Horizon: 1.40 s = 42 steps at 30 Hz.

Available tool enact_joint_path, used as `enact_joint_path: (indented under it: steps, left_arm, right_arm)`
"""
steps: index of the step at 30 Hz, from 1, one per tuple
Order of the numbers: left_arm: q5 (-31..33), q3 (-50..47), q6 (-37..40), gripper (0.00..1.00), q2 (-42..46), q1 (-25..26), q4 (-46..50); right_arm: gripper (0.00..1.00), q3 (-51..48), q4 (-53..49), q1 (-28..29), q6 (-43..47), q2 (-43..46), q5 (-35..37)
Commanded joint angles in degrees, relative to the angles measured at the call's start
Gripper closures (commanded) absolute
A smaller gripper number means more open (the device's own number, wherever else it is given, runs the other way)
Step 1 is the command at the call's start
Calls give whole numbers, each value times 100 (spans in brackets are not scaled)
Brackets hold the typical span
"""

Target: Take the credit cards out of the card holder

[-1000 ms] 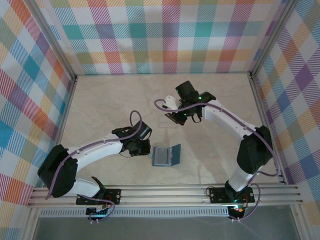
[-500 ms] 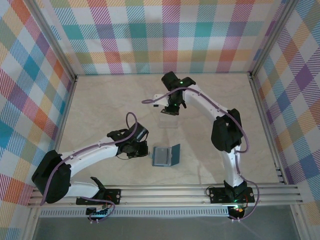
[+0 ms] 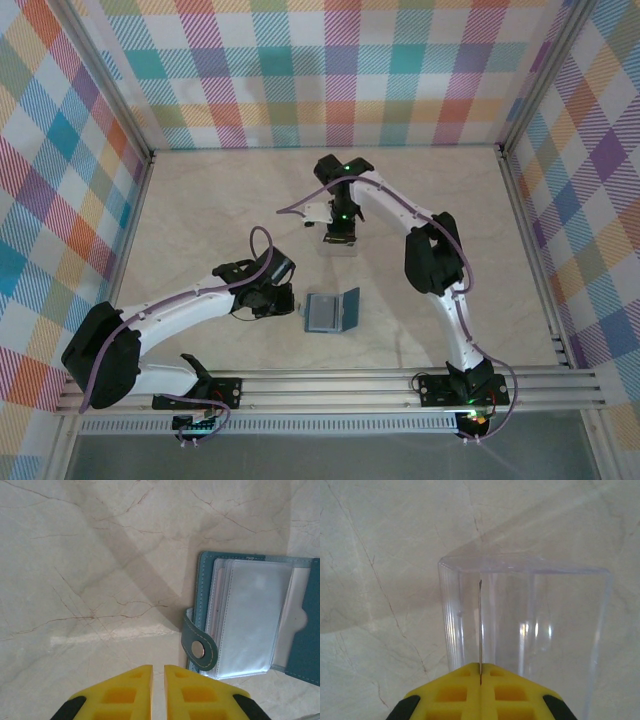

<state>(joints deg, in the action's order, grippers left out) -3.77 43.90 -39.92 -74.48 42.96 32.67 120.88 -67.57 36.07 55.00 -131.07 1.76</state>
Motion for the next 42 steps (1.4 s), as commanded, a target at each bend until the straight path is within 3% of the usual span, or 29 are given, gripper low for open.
enact_joint_path:
  steps: [1, 4, 10, 18, 31, 42]
  left_arm:
    - [8, -92, -78, 85, 100, -68, -15]
    - [16, -98, -84, 85, 117, -86, -3]
    - [34, -88, -69, 85, 135, -132, 18]
    - [17, 19, -30, 85, 92, -146, 30]
    - [-86, 47, -4, 85, -11, -146, 4]
    - [-121, 127, -19, 85, 28, -144, 16]
  right_arm:
    - [89, 207, -94, 57, 111, -136, 4]
    - [80, 209, 159, 52, 5, -103, 222]
    - [75, 6, 773, 51, -25, 177, 639]
    - [73, -104, 1072, 57, -55, 386, 848]
    - [68, -1155, 1687, 127, -165, 484, 790]
    - [63, -1174, 1933, 180, -484, 977, 785]
